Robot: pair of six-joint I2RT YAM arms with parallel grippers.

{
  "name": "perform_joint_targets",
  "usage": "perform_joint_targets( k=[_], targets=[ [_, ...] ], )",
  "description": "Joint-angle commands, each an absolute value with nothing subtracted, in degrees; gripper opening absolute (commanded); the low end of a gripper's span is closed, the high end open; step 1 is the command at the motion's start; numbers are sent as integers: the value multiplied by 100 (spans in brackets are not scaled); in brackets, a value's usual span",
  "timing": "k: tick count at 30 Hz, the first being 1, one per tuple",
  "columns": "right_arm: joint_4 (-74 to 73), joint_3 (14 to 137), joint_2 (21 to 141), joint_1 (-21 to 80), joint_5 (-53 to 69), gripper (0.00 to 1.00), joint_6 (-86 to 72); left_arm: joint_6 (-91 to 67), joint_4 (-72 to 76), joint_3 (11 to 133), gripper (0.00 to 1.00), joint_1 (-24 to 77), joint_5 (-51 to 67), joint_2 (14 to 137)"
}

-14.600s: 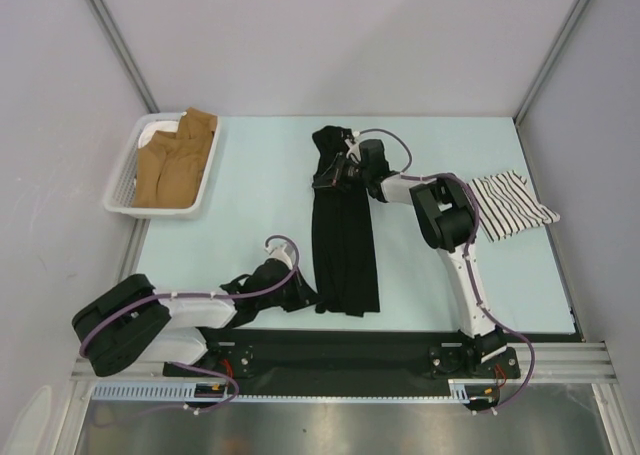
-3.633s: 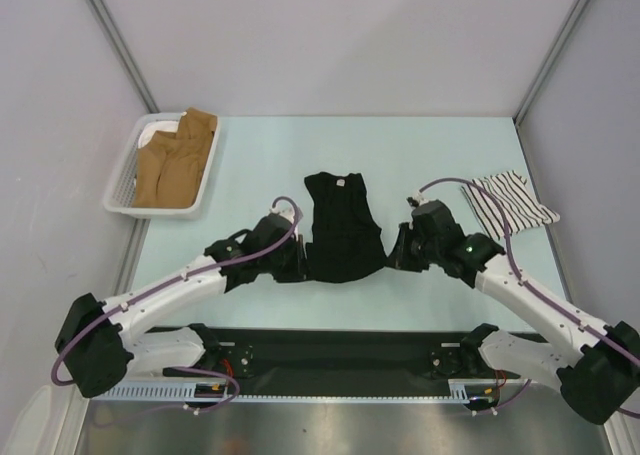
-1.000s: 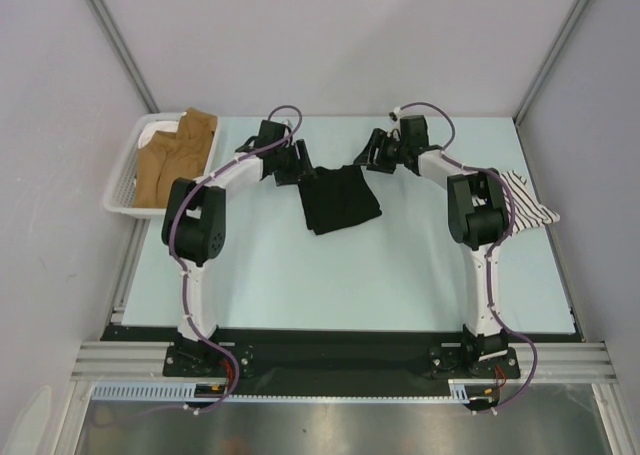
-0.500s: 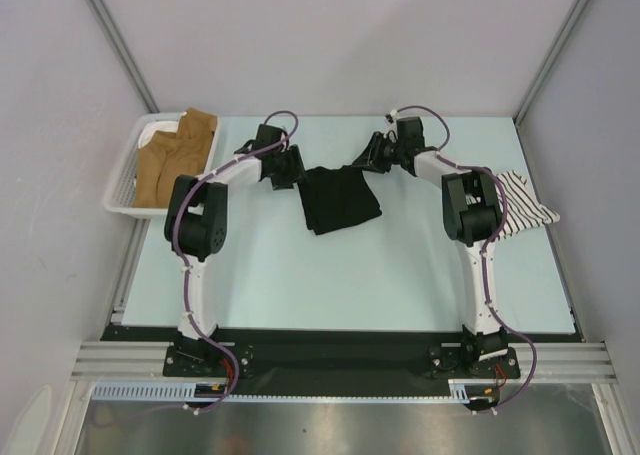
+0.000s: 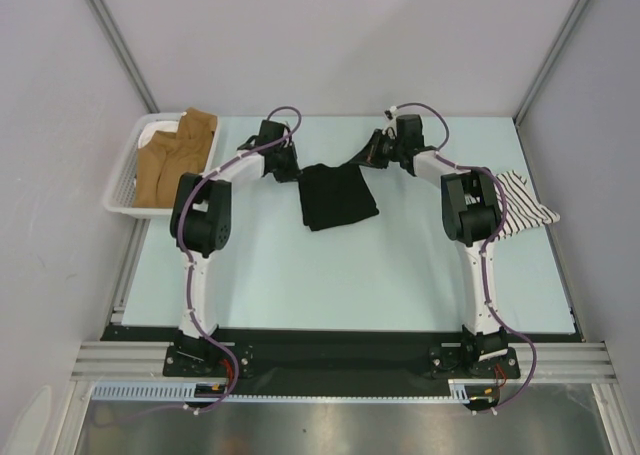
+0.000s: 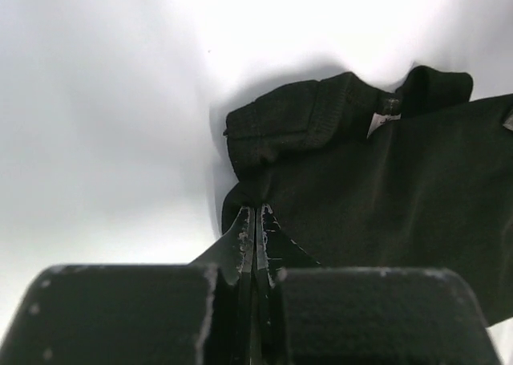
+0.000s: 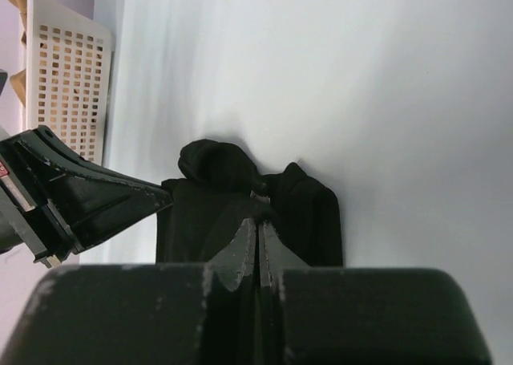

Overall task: Fold and stack the tank tops
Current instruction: Fold the tank top

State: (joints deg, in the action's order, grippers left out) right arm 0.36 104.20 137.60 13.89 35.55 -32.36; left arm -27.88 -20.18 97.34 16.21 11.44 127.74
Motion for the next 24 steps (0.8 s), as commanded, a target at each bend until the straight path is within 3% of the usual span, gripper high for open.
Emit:
perform_joint_targets(
  k=[1,14,24],
  targets=[
    [430,10319,13439,1354,3700,0,-3322,-2610,-1846,9617,0,1600,1055,12349],
    [993,9554,12481,1213,3832,0,-3533,-2619,-1890,9211,1,1608,1063,11531],
    [738,10510,13077,1178,3850,0,-3621,-2619,-2074,9905,1,1556,976,11944]
  ],
)
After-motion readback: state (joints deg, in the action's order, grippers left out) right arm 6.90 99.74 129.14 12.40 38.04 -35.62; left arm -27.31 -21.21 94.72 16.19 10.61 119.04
